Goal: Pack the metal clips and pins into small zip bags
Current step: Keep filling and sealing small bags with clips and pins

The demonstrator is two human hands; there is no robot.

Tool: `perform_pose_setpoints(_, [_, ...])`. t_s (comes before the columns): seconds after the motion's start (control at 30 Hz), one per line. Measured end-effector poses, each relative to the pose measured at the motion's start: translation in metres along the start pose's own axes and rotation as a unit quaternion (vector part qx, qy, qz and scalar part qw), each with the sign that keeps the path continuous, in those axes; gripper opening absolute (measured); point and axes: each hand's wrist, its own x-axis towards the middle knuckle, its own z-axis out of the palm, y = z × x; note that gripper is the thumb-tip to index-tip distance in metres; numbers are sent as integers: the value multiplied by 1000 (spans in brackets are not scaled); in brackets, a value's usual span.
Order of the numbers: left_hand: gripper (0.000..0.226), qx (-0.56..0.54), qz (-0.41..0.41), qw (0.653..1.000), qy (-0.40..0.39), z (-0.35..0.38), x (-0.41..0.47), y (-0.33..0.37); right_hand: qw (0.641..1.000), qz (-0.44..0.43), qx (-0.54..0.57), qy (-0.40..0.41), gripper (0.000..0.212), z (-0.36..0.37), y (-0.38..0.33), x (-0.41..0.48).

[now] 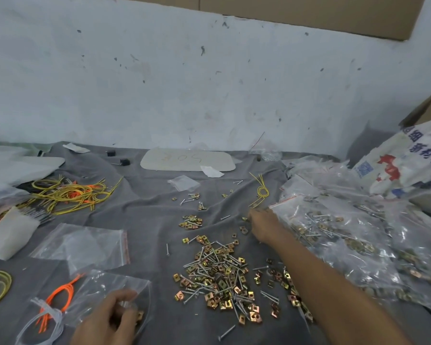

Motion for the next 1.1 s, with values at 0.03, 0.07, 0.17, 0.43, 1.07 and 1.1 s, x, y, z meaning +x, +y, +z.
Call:
perform_pose_setpoints(0.03, [29,-5,5,1000,3,1,0,0,1000,5,9,13,20,-1,-2,-1])
perform_pose_setpoints(0.07, [25,-12,11,1000,5,1,0,1,999,6,25,24,20,-2,-5,-2])
perform_pose_setpoints(0.17, [8,-31,20,999,8,1,0,5,993,-11,110,32,18,-4,-14,-9])
perform_pose_setpoints(0.43, [1,-49,9,999,-7,-4,-2,13,990,-40,134,-6,5,4,-19,-25])
perform_pose_setpoints(1.07, [9,-39,-38,999,-3,-6,-2,17,916,-38,387,93,11,-37,-68,-102])
perform_pose_setpoints(1.1, [10,-29,-40,999,-11,-6,0,13,904,-43,417,87,12,-40,-78,-116])
